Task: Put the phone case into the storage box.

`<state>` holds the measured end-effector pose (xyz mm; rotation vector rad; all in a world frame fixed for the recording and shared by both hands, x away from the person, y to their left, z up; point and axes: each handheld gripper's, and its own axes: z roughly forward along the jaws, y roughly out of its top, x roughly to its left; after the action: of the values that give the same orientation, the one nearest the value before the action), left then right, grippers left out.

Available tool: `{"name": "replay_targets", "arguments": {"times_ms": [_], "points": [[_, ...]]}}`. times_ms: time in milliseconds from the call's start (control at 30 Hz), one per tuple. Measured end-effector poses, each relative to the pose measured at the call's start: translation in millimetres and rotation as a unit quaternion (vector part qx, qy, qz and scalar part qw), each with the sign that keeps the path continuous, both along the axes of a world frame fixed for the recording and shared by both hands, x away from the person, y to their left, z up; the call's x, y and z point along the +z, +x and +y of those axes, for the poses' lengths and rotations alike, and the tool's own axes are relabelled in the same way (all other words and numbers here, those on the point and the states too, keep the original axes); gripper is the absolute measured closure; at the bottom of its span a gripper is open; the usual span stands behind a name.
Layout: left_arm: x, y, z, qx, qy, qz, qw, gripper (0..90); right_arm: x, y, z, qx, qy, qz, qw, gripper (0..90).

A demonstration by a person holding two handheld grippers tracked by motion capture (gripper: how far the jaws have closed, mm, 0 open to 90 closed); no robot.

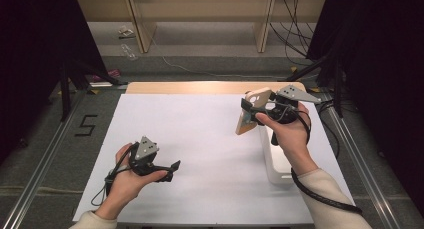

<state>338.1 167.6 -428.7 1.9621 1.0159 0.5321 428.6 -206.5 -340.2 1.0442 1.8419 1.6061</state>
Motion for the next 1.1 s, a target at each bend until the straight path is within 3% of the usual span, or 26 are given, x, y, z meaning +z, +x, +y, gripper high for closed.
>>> {"name": "replay_targets", "arguments": {"times_ms": [1100], "points": [[0.0,0.2,0.4,0.001,-0.001,0.000,1.0000,1.1,4.2,2.4,-10.8,-0.018,0.005,-0.004,0.9998,12.6]]}}
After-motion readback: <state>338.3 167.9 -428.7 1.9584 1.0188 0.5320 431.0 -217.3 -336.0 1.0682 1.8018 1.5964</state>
